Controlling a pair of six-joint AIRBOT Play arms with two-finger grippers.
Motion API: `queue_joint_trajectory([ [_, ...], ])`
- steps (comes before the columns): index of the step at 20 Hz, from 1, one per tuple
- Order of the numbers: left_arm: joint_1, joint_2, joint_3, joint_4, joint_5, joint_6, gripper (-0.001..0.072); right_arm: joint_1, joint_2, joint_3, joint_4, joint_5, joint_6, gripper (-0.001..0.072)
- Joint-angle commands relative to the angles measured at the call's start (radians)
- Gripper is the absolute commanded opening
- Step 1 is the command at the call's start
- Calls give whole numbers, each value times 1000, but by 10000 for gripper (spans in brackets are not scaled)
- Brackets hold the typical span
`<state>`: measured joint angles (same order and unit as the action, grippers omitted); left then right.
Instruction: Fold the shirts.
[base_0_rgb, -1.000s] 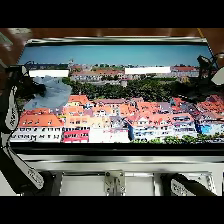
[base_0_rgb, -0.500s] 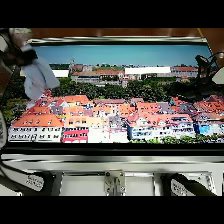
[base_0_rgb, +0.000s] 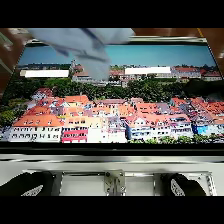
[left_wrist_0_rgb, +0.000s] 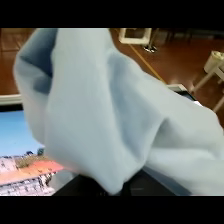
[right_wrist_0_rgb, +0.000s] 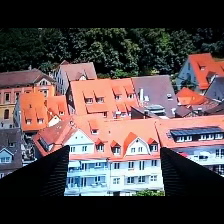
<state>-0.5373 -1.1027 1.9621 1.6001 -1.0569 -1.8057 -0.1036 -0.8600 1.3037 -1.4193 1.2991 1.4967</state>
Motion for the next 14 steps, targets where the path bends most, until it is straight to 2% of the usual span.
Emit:
queue_joint_trajectory([
  [1,-150,46,-206,-4,-39,-50,43,1,114,0,-75,86,-12,681],
  [4,-240,18,-553,-5,79,-182,43,1,106,-33,-58,209,-12,680],
  [7,-316,-31,-880,-32,261,-344,43,1,107,-151,-20,197,-13,680],
  [9,-341,-72,-1011,-117,337,-373,43,1,107,-244,-2,164,-12,680],
  [12,-344,-129,-1071,-203,349,-372,46,1,107,-377,19,86,-6,680],
  [13,-341,-134,-1068,-204,351,-372,124,1,106,-418,32,52,2,680],
  [14,-329,-132,-1060,-203,345,-359,468,1,106,-452,46,24,17,680],
])
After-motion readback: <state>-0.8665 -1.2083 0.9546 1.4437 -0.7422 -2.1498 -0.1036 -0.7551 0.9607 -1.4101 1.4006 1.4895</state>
